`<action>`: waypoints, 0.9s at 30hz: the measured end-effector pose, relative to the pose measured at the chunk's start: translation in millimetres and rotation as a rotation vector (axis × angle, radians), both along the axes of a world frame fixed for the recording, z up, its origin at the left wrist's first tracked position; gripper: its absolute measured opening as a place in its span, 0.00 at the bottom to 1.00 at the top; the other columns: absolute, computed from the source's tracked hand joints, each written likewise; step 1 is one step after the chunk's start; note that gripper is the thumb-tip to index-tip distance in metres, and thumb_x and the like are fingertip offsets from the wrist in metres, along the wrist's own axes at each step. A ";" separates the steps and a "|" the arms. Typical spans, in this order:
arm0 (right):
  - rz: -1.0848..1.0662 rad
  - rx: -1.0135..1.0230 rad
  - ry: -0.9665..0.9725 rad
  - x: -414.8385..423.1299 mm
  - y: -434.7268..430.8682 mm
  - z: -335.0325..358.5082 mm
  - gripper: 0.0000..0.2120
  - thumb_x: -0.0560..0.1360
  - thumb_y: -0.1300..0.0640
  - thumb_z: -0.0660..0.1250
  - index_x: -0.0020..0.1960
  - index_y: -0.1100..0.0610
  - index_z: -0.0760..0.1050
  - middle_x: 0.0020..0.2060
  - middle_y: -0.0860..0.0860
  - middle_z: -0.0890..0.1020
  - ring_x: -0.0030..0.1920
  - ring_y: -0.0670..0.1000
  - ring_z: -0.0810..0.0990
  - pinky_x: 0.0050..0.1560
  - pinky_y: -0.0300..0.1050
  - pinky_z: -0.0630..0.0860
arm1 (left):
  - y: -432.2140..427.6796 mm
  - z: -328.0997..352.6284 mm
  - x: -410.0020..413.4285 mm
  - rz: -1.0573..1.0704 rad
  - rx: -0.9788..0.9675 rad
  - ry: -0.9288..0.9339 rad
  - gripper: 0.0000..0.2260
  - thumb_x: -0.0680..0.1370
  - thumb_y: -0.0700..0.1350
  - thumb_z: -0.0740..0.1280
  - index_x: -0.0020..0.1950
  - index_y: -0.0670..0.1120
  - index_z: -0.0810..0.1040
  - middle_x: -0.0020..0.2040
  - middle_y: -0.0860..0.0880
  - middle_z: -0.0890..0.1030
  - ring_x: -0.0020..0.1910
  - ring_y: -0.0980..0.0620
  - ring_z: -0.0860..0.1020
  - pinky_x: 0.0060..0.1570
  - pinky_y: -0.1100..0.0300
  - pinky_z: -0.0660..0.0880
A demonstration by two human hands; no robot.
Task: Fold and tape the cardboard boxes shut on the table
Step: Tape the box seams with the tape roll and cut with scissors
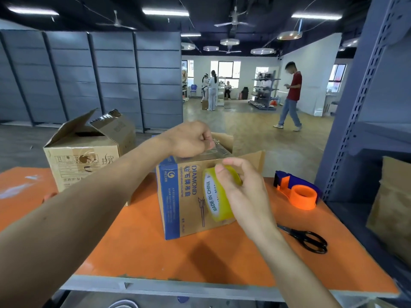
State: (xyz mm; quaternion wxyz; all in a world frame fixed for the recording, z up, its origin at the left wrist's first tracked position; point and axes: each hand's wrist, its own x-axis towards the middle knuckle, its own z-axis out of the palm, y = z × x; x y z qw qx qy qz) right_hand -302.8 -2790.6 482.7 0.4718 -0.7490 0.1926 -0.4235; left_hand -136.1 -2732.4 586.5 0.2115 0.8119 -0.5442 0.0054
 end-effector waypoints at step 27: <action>0.041 0.052 0.019 -1.4 11.4 5.9 0.19 0.79 0.46 0.68 0.69 0.45 0.74 0.64 0.42 0.79 0.66 0.43 0.76 0.68 0.51 0.73 | -4.8 1.2 12.9 -0.044 -0.038 -0.064 0.05 0.83 0.47 0.66 0.47 0.50 0.77 0.39 0.59 0.76 0.37 0.63 0.74 0.31 0.73 0.65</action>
